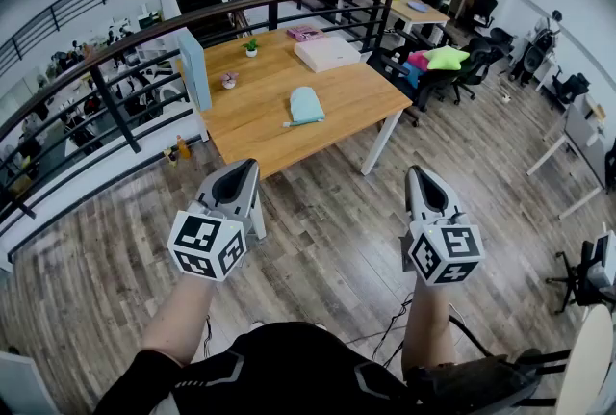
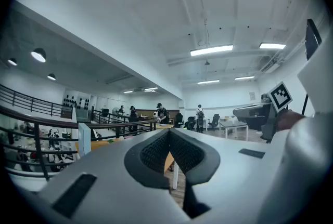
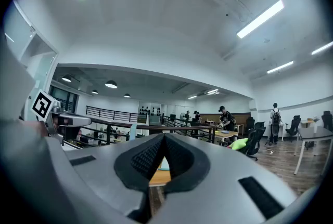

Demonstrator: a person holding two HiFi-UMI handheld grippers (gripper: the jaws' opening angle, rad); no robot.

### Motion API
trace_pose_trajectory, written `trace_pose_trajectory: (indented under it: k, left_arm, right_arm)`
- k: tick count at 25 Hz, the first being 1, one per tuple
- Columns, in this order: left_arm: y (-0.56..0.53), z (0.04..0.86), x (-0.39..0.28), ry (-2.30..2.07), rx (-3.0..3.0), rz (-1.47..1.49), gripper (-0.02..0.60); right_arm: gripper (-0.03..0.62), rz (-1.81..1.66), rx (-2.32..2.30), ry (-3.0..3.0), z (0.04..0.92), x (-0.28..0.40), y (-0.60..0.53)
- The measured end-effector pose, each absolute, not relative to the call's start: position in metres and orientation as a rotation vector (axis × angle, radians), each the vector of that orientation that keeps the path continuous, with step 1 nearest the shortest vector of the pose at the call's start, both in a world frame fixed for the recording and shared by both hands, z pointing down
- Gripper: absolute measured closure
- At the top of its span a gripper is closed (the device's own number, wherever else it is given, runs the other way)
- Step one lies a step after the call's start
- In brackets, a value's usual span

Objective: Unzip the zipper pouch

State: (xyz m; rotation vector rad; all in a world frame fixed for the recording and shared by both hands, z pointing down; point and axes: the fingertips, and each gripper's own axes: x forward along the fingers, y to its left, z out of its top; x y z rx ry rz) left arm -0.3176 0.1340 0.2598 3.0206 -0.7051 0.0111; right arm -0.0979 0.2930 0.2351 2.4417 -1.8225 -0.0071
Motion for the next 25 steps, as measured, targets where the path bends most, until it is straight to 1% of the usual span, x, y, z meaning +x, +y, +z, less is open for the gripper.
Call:
trace_pose_trajectory:
  k: [25]
  left_arm:
    - [0.147,0.263,-0.313,-0.737,3.089,0.052,0.552]
  right_arm:
    - [0.585,0.007,2.435,-1.869,0.238,-0.103,0.303]
